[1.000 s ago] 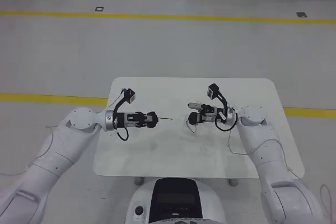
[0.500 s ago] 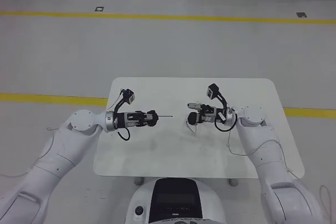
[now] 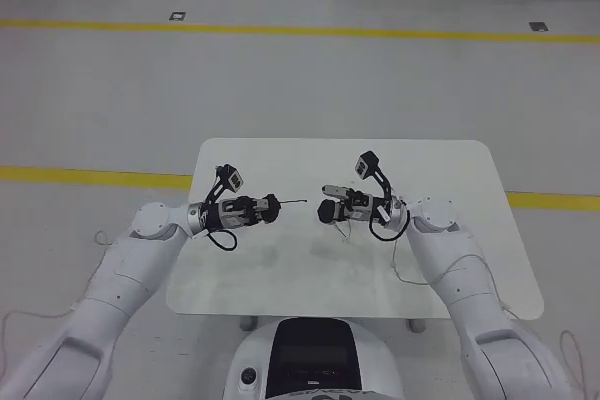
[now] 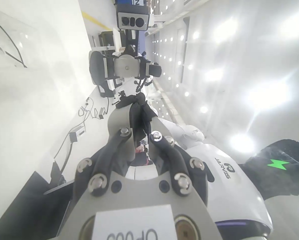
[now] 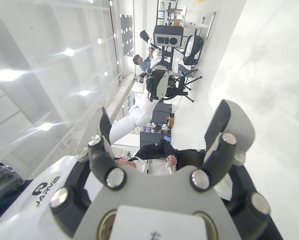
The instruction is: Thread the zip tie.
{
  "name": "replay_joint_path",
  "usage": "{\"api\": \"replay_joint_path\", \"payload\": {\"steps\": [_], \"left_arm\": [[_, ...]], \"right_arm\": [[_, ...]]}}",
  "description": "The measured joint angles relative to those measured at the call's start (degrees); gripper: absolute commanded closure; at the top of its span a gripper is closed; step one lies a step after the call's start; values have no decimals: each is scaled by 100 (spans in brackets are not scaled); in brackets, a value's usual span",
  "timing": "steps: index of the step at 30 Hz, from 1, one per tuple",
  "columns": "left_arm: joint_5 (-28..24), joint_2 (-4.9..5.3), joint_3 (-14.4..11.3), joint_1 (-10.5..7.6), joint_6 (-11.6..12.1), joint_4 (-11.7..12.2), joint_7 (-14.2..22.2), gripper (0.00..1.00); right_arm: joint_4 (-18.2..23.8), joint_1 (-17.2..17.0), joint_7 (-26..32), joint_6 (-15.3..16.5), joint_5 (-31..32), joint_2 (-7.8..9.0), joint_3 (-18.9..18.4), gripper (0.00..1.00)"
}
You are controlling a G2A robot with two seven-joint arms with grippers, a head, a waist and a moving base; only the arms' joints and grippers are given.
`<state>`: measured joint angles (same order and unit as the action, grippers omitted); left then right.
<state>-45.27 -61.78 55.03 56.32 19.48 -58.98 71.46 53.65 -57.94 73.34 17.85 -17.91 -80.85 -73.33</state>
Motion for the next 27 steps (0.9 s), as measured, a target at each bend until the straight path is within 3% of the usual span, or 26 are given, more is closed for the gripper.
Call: {"api": "replay_joint_path", "payload": {"steps": [3,10,15,19,27], "left_arm": [[110,-130,116,-6,0,131,92,100],[108,-128,115,-6,0,130,90,100],[108,-128,115,-6,0,130,90,100],[108,-128,115,-6,0,130,90,100],[108,-128,115,-6,0,130,90,100]], "right_arm": [[-32,23,-109,157,-61,0,34,0],[-29,20,-112,162,-56,2,28,0],[197,-129,-407,42,-205,-3,109,0],[108,-121,-688,-104,-251,-7,182,0],[205,-172,-782,-141,-227,-5,215,0]]}}
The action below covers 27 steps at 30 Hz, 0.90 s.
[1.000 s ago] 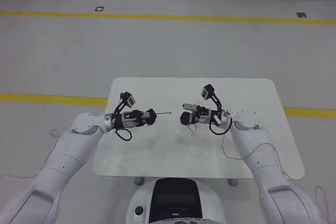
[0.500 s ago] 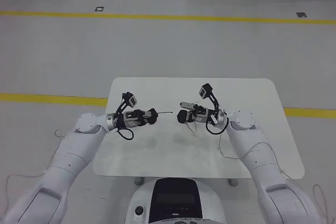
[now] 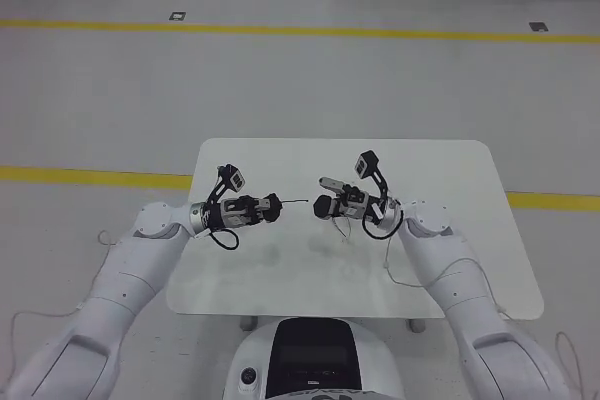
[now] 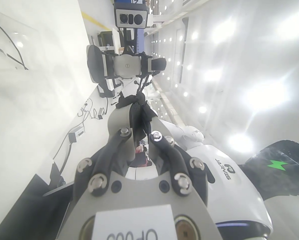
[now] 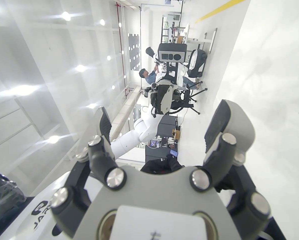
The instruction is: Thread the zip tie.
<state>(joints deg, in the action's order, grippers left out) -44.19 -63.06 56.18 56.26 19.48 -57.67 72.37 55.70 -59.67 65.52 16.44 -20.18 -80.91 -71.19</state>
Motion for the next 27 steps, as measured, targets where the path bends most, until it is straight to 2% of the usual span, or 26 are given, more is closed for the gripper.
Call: {"api": "replay_joint_path", "payload": {"steps": [5,6,7,13,27], "left_arm": [[0,0,0,0,0,0,0,100],[0,0,0,0,0,0,0,100],[0,0,0,0,0,0,0,100],[0,0,0,0,0,0,0,100],[0,0,0,0,0,0,0,100]], "right_arm": [[278,-158,-93,-15,-134,23,32,0],[289,-167,-86,-13,-161,29,34,38],[301,-174,-82,-8,-184,35,38,51],[291,-167,5,2,-305,61,92,65],[216,-114,-9,48,-414,101,261,87]]}}
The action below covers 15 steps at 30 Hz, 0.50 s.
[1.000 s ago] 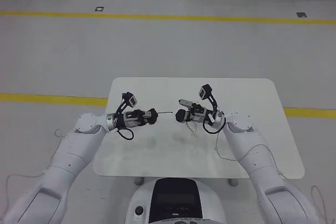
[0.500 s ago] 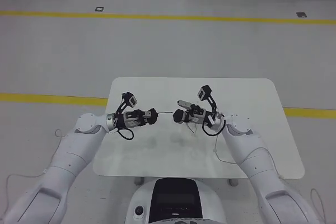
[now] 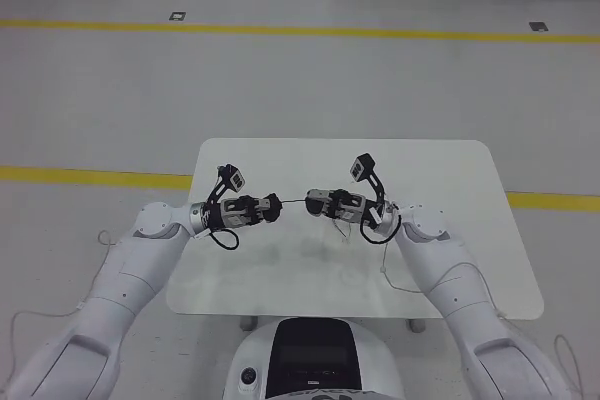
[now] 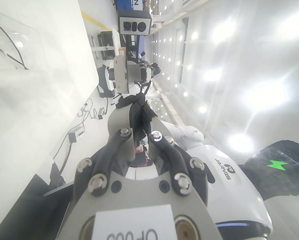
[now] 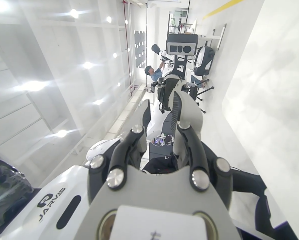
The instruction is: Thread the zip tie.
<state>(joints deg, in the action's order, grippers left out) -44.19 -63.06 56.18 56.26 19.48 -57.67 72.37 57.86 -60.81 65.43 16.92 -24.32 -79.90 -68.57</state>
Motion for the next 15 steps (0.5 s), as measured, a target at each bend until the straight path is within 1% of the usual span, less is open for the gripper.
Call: {"api": "replay_joint_path", "payload": {"steps": [3,4,7,12,13,15], "left_arm": [[0,0,0,0,0,0,0,100],[0,0,0,0,0,0,0,100],[0,0,0,0,0,0,0,100],[0,0,0,0,0,0,0,100],[0,0,0,0,0,0,0,100],[0,0,0,0,0,0,0,100]], "right_arm": [[-15,11,-1,4,-23,9,28,94],[-22,15,-1,6,-33,13,40,94],[-32,29,6,9,-47,21,73,87],[-37,47,46,28,-76,37,120,85],[-37,50,53,34,-82,41,130,82],[-38,54,60,42,-93,47,143,83]]}}
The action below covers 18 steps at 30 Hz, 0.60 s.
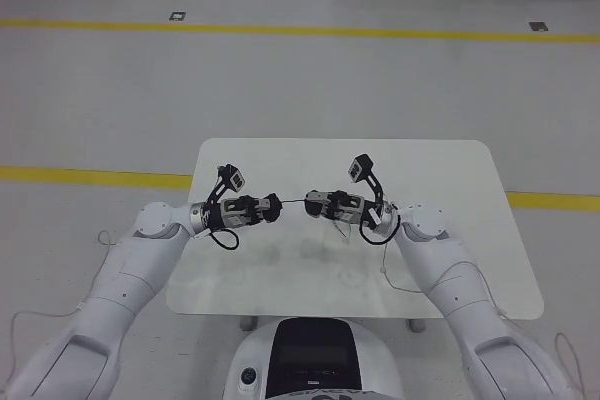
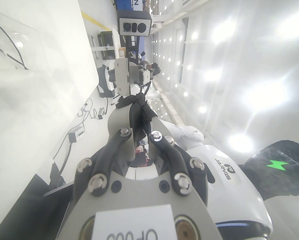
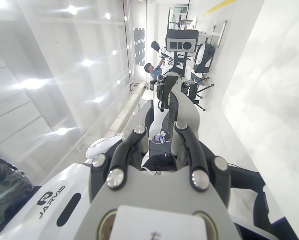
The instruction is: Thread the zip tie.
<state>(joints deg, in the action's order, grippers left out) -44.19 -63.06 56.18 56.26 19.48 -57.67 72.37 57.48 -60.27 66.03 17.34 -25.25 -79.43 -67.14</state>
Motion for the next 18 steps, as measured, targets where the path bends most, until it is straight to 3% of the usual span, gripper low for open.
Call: {"api": "replay_joint_path", "payload": {"steps": [7,10,18], "left_arm": [[0,0,0,0,0,0,0,100],[0,0,0,0,0,0,0,100],[0,0,0,0,0,0,0,100]], "right_arm": [[17,7,54,48,-7,31,49,89],[16,13,55,55,-18,42,67,100],[20,23,9,42,-19,71,115,100]]}}
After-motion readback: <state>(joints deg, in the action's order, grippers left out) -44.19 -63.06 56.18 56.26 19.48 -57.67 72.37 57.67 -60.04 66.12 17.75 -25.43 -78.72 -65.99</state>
